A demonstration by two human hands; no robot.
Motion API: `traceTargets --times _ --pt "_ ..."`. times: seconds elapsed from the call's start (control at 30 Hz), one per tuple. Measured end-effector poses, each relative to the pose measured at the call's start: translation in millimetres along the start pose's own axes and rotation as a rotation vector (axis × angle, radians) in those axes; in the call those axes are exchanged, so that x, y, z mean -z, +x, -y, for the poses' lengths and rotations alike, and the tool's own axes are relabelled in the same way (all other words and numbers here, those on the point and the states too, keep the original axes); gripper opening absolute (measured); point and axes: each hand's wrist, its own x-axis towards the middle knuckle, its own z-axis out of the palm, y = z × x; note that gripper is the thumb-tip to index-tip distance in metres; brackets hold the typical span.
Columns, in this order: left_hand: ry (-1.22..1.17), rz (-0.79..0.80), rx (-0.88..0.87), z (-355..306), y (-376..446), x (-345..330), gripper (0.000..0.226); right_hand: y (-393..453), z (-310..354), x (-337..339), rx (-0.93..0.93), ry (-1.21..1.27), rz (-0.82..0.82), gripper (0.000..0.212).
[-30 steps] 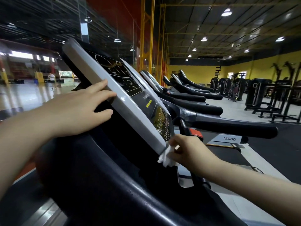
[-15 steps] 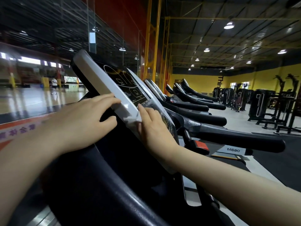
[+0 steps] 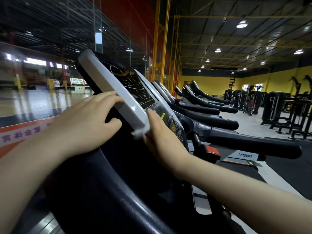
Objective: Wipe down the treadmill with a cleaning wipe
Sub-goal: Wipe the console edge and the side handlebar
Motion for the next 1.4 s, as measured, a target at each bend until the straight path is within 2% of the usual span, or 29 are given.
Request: traceTargets --times 0.1,0.17,0.3,0.37,0.47,0.53,0.63,0.73,0.8,0.87,0.93,1.0,1.1,1.17,1.23,1.33,1.4 --pt "-0.01 -0.009 0.02 -0.9 -0.1 -0.4 0.059 53.0 28.0 -0.1 -0.034 0.078 -0.059 0.063" --pt "-0.01 -0.014 0.022 -0.6 -0.3 0.4 0.059 58.3 28.9 -1.9 -0.011 0.091 -0.081 0.06" --pt "0.013 0.017 0.025 -0.6 -1.1 1.1 0.061 -9.0 -3.6 0.8 -0.098 0.047 -0.021 0.065" --pt "0.026 0.016 0.017 -2.0 -0.9 0.5 0.06 -57.4 -22.6 3.2 -0.171 0.047 0.074 0.063" --pt "0.039 0.014 0.008 -2.8 -0.9 0.3 0.06 -91.5 -40.6 7.4 -0.185 -0.002 0.178 0.064" --pt "0.042 0.019 0.0 -2.8 -0.6 0.3 0.062 -76.7 -37.3 8.9 -0.166 0.055 0.167 0.061" --pt "0.018 0.023 -0.005 0.0 -0.3 0.5 0.061 -11.4 -28.6 10.1 -0.217 0.273 0.175 0.037" --pt "-0.013 0.031 -0.027 3.1 0.6 -0.6 0.07 50.4 -35.4 9.5 -0.251 0.436 0.236 0.038" --pt "-0.02 0.034 -0.028 5.7 1.3 -0.8 0.073 68.2 -53.4 5.7 -0.22 0.332 0.319 0.042" --pt "-0.027 0.037 -0.023 7.5 2.3 -0.4 0.073 75.2 -75.6 7.7 -0.301 0.118 0.386 0.046" --pt "-0.032 0.042 -0.022 9.1 3.4 0.2 0.072 69.9 -86.4 13.4 -0.37 0.093 0.41 0.047" --pt "-0.045 0.041 -0.026 10.2 4.1 0.4 0.071 55.4 -80.2 19.5 -0.371 0.207 0.41 0.049" --pt "-0.052 0.027 -0.03 12.3 4.4 -1.1 0.072 22.9 -59.6 27.9 -0.271 0.382 0.413 0.063" --pt "-0.049 0.019 -0.035 12.8 4.9 -1.6 0.074 11.4 -54.9 34.1 -0.237 0.486 0.405 0.057" --pt "-0.042 0.024 -0.04 11.5 5.3 -1.0 0.073 14.3 -63.8 32.8 -0.215 0.449 0.366 0.041" --pt "-0.028 0.052 -0.041 8.9 4.9 2.5 0.07 41.2 -81.3 25.3 -0.305 0.283 0.232 0.049" --pt "-0.006 0.09 -0.037 6.8 4.2 5.1 0.072 65.3 -94.4 21.2 -0.409 0.193 0.131 0.039"
